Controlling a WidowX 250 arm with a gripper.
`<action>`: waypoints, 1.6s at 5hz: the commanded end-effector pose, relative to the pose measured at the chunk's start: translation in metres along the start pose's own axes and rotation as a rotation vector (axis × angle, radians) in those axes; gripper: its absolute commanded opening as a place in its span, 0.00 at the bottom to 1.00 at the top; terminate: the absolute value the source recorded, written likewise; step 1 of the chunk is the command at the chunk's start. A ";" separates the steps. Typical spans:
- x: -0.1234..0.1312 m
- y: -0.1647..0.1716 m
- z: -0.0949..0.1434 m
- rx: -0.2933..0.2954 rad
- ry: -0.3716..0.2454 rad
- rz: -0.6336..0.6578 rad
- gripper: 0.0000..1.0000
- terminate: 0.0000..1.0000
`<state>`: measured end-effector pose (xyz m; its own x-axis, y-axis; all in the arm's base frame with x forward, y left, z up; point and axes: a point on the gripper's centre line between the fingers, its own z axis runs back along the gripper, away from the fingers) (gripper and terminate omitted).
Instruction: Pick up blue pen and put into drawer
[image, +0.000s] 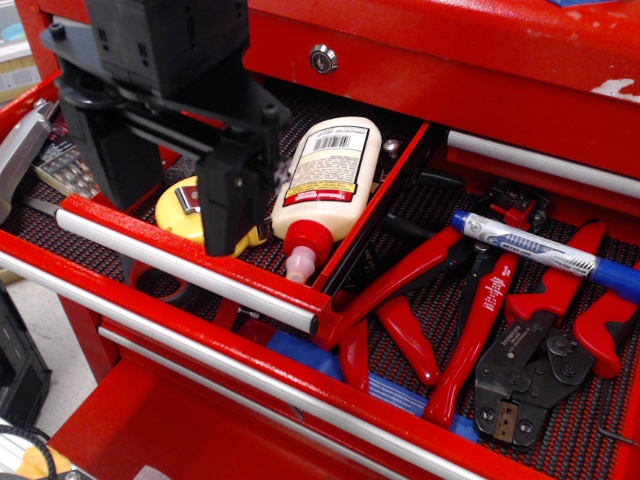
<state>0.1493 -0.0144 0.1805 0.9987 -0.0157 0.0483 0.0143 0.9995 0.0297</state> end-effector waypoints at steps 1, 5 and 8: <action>0.000 0.000 0.000 0.000 0.000 0.000 1.00 0.00; 0.096 -0.087 -0.016 0.100 -0.310 1.008 1.00 0.00; 0.155 -0.129 -0.047 0.130 -0.538 1.127 1.00 0.00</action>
<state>0.3005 -0.1492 0.1121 0.3372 0.7848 0.5199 -0.8730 0.4674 -0.1394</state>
